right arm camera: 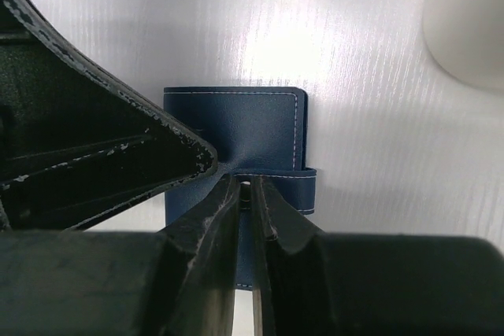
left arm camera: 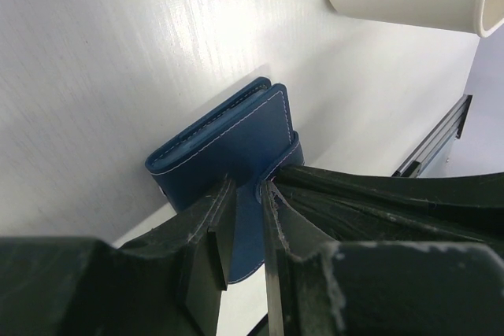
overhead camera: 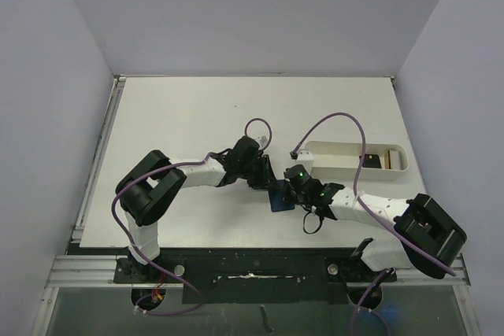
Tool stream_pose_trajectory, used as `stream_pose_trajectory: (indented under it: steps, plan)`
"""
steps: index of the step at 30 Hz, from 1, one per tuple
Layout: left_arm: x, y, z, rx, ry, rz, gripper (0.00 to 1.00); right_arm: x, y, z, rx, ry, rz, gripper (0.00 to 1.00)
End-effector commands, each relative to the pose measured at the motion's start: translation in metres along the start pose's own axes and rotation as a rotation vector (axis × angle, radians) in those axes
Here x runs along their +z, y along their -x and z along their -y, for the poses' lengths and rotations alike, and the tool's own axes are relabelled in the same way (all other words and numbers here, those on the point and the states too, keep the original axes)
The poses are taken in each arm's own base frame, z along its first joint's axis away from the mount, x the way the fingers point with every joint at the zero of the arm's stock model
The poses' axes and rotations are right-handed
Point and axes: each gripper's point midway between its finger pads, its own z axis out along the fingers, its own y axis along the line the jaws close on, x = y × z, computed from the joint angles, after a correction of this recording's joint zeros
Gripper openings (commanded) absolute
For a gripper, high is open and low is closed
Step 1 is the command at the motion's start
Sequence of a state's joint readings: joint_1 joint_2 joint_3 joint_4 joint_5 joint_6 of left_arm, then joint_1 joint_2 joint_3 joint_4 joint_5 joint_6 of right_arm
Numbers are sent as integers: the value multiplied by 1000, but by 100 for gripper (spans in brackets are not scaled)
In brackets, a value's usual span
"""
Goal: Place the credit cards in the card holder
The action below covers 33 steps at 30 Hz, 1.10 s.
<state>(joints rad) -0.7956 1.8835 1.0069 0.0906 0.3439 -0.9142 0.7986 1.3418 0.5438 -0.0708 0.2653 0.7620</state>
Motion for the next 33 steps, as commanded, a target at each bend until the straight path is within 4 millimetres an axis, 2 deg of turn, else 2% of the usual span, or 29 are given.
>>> stream_pose_trajectory:
  steps: [1, 10, 15, 23, 29, 33]
  plan:
    - [14, -12, -24, -14, 82, -33, 20, -5, -92, 18, -35, -47, -284, 4]
    - [7, -7, -19, -30, 72, -8, 22, -14, -102, 24, -61, -98, -301, 0]
    - [2, 3, -14, -38, 62, 16, 22, -15, -110, 13, -96, -48, -354, 0]
    - [2, 7, -28, -40, 91, 21, 22, -19, -120, 11, -233, -116, -462, 0]
    - [-8, 7, -32, -48, 82, 25, 22, -15, -101, 10, -297, -156, -452, 0]
    - [-27, 14, -34, -60, 68, 55, 22, -13, -91, 6, -295, -149, -446, 0]
